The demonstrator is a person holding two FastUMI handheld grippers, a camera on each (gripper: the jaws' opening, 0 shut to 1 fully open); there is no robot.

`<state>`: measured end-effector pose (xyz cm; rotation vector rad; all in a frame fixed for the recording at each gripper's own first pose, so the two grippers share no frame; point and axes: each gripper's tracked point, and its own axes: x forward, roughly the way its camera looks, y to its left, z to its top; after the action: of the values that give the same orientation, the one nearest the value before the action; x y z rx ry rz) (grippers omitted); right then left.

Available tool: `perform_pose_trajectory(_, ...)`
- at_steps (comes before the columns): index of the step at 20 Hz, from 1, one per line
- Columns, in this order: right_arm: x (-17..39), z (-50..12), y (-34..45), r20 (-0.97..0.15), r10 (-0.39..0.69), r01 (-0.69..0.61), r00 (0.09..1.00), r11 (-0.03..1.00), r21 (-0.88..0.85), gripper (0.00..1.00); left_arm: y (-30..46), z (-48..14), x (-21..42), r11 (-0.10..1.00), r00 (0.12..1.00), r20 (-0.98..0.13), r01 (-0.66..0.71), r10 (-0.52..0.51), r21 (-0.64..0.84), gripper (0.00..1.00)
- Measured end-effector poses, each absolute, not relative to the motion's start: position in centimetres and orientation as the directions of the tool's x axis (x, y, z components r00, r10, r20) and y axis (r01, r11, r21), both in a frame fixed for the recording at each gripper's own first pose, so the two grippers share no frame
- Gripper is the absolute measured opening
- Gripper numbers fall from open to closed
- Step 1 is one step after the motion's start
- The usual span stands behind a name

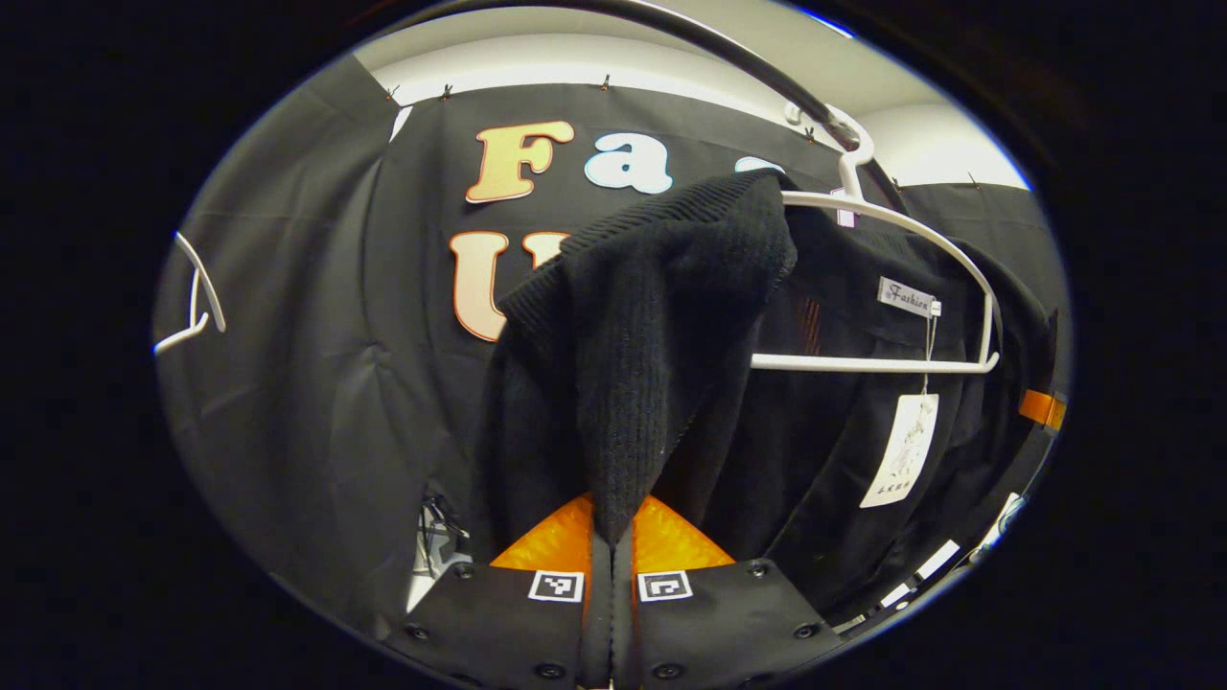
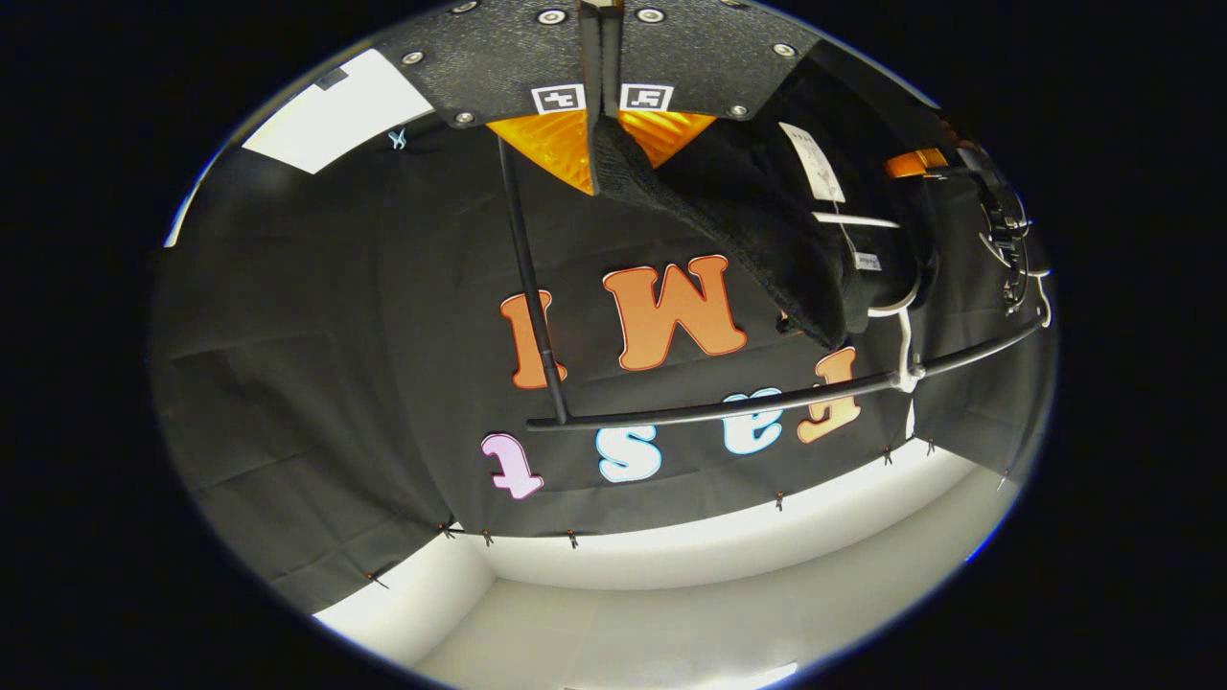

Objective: Grasp the clothes on the hanger with both hands and then place them into the laundry hamper below.

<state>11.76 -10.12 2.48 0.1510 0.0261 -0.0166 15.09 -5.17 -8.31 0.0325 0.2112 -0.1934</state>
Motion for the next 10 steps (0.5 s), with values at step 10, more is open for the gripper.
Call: perform_pose_trajectory(10, 16.6, 3.3, -15.5, -0.040, -0.080, 0.086, 0.996, 0.979, 0.184, 0.00, -3.6, -4.5, 14.8, 0.978, 0.963, -0.177, 0.207, -0.203, 0.007, 0.07)
